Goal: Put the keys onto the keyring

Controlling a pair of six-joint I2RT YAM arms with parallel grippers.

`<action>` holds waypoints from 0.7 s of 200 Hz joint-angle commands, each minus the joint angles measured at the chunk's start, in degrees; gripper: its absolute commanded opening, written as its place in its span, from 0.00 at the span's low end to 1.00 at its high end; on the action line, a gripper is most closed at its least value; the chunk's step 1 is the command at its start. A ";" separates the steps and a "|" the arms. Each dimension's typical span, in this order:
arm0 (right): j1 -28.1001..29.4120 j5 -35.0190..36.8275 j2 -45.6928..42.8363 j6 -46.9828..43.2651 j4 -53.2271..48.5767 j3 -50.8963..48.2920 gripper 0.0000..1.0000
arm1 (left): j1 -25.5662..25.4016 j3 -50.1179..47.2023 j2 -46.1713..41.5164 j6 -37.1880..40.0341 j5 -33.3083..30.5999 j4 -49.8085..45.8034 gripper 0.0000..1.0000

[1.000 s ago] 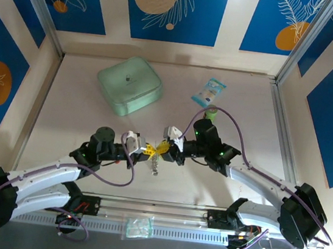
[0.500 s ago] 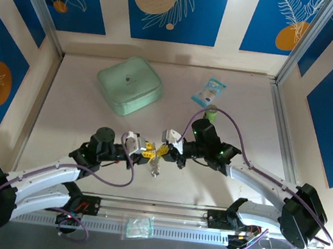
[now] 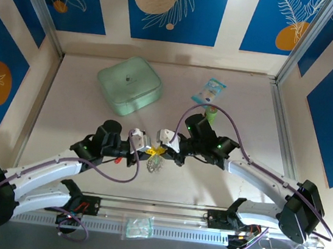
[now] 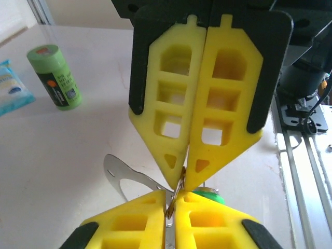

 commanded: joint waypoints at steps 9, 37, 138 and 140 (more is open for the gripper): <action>-0.70 -2.60 -1.58 4.08 2.56 -0.48 0.21 | -0.31 1.07 -0.61 0.42 0.89 0.69 0.00; -3.63 -6.68 -4.15 10.98 5.41 -4.80 0.32 | -0.28 -3.74 -2.64 -3.83 -0.38 10.72 0.00; -4.53 -7.02 -5.35 17.91 13.13 -10.59 0.22 | -0.32 -10.42 -2.80 -8.29 -1.53 24.55 0.00; -4.58 -7.07 -5.30 17.99 13.14 -10.58 0.22 | -0.32 -10.42 -2.79 -8.31 -1.51 24.53 0.00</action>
